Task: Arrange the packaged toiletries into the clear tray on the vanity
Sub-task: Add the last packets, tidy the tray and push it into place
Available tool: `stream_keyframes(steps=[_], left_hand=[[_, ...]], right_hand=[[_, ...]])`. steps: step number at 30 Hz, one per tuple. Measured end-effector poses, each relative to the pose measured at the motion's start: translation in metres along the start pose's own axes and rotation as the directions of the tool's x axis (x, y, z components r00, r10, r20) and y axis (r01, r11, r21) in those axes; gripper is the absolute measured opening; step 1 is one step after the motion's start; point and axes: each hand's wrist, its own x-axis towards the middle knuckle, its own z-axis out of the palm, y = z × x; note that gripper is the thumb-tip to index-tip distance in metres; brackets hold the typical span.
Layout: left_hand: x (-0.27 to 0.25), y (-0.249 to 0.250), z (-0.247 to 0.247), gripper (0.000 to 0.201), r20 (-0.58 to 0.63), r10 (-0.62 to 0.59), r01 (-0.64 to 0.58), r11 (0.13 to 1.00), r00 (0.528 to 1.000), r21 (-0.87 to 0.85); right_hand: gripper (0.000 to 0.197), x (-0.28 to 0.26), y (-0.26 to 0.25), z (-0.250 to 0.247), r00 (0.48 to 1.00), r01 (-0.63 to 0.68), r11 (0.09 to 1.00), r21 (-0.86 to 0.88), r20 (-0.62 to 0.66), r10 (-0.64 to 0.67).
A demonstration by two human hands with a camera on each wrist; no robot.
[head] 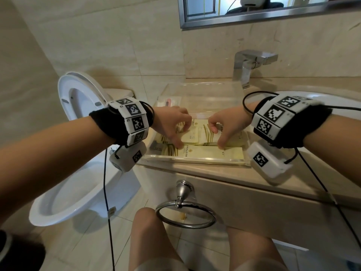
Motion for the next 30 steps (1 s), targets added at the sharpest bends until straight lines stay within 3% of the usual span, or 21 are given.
stream_keyframes(steps=[9,15,20,26,30], left_hand=[[0.011,0.022,-0.046,0.021,-0.124,0.059,-0.069,0.995,0.99,-0.071],[0.047,0.061,-0.074,0.021,-0.227,0.104,-0.128,0.987,0.968,-0.093],[0.076,0.101,-0.092,0.027,-0.271,0.157,-0.185,0.979,0.95,-0.08],[0.112,0.154,-0.108,0.025,-0.303,0.223,-0.251,0.966,0.926,-0.056],[0.135,0.197,-0.115,0.018,-0.288,0.276,-0.312,0.946,0.917,-0.087]], right_hand=[[0.014,-0.032,0.014,-0.015,0.989,0.011,0.989,0.151,-0.149,0.012],[0.006,-0.06,0.047,-0.014,0.942,-0.07,0.968,0.239,-0.304,0.143],[0.003,-0.092,0.08,-0.002,0.911,-0.197,0.935,0.294,-0.298,0.285],[0.009,-0.127,0.125,0.013,0.854,-0.328,0.864,0.383,-0.272,0.445],[0.006,-0.152,0.152,0.025,0.765,-0.41,0.789,0.457,-0.3,0.571]])
